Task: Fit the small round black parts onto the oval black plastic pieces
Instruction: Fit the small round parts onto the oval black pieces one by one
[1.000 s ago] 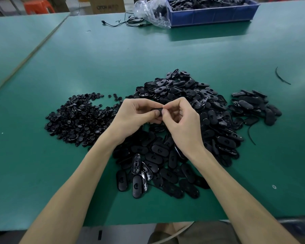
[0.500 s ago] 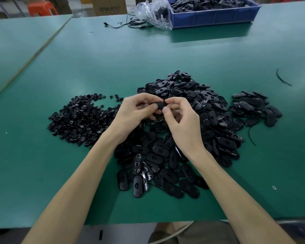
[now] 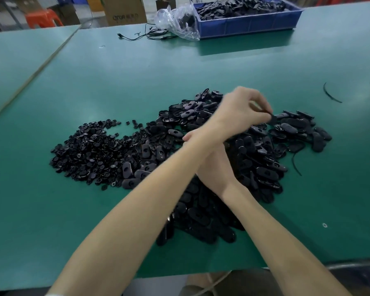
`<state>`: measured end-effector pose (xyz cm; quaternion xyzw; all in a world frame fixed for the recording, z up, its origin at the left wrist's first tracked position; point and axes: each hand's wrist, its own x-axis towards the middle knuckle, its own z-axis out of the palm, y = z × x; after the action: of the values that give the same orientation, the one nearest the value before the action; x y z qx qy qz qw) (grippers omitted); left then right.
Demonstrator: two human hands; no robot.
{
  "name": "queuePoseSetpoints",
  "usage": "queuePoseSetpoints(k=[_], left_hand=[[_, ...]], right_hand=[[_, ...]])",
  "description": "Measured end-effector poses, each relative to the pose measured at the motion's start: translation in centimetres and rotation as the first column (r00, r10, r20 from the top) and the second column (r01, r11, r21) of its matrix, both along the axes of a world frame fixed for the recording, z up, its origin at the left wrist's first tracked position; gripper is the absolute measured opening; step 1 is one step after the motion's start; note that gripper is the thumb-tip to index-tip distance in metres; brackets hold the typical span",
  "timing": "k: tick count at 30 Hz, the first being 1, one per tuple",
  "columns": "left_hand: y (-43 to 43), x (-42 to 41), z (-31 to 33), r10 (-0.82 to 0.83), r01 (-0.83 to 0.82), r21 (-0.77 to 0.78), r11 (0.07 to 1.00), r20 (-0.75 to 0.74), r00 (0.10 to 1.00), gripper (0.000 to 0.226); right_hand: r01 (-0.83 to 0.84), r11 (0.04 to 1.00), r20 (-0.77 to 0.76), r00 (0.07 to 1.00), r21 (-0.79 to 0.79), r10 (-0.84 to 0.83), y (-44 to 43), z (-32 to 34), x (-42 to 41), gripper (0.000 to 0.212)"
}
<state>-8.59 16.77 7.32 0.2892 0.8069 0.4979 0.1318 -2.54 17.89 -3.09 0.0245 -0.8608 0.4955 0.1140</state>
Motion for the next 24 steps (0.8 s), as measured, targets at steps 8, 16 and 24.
queuePoseSetpoints(k=[8,16,24], left_hand=[[6.7,1.9,-2.7,-0.066,0.067,0.006,0.998,0.257,0.964,0.029],[4.9,2.4,-2.2,-0.057,0.022,0.119,0.993,0.298,0.953,0.036],[-3.0,1.6,1.3,0.004,-0.07,0.327,0.943,0.199,0.98,0.025]], right_hand=[[0.066,0.997,-0.152,0.986,-0.027,-0.069,-0.9,-0.5,-0.6,0.01],[0.001,0.999,-0.123,0.992,0.034,0.003,-0.5,0.0,0.2,0.013],[-0.027,0.931,-0.018,0.999,0.364,0.036,-0.6,1.2,0.5,0.035]])
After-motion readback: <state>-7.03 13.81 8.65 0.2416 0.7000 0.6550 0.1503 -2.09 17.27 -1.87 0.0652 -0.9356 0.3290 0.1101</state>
